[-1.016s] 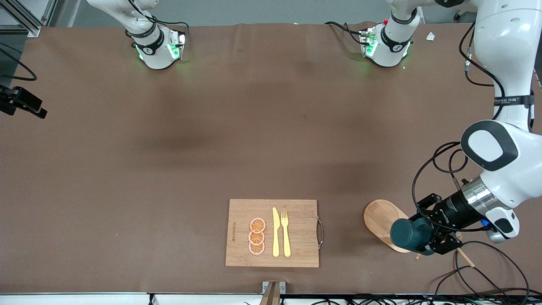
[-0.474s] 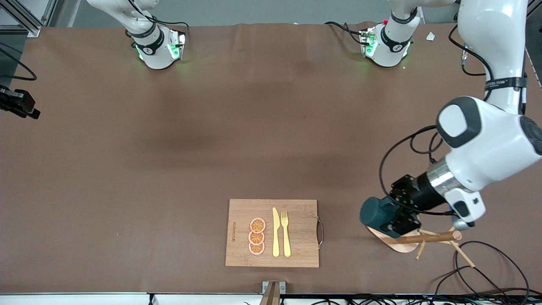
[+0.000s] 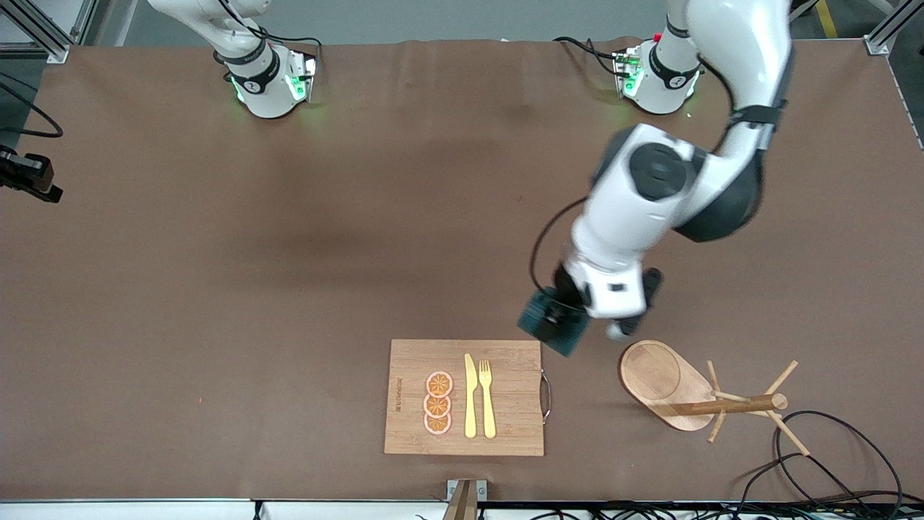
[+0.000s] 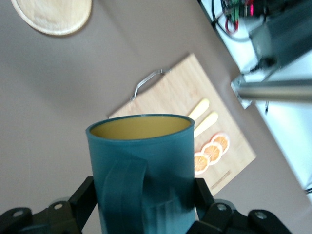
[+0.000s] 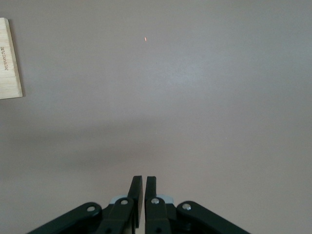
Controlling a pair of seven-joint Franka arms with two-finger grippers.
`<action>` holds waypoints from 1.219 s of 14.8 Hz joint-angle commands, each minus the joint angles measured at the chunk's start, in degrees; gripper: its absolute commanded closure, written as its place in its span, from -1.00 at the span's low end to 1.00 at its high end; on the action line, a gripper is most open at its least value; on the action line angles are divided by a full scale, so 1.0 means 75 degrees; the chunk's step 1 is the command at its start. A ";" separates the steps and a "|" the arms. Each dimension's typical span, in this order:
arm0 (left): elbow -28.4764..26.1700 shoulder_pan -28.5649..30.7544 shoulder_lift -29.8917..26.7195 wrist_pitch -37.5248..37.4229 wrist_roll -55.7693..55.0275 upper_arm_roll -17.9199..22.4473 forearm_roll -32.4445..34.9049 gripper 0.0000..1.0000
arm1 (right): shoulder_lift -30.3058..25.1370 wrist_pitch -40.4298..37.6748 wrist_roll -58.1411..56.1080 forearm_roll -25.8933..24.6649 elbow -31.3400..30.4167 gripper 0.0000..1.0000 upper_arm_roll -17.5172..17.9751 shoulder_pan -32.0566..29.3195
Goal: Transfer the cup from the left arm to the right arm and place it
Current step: 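Carry the teal mug with the left gripper to the table middle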
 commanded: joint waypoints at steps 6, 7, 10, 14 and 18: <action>-0.0018 -0.1942 0.0890 -0.0155 -0.1853 0.0151 0.3044 -0.38 | 0.0053 -0.0051 -0.0115 0.0090 0.0059 0.49 0.0038 -0.0069; -0.0018 -0.2142 0.1042 -0.0155 -0.2320 0.0151 0.3419 -0.38 | 0.0053 -0.0051 -0.0115 0.0090 0.0059 0.39 0.0038 -0.0069; -0.0030 -0.2716 0.1475 -0.0155 -0.3646 0.0151 0.5023 -0.38 | 0.0064 -0.0040 -0.0115 0.0078 0.0059 0.16 0.0038 -0.0092; -0.0030 -0.3454 0.1933 -0.0856 -0.4175 0.0151 0.6256 -0.38 | 0.0100 -0.0051 -0.0104 0.0078 0.0048 -0.41 0.0038 -0.0104; -0.0030 -0.3982 0.2425 -0.1092 -0.5497 0.0151 0.7521 -0.42 | 0.0100 -0.0040 -0.0092 0.0078 0.0024 -0.95 0.0038 -0.0116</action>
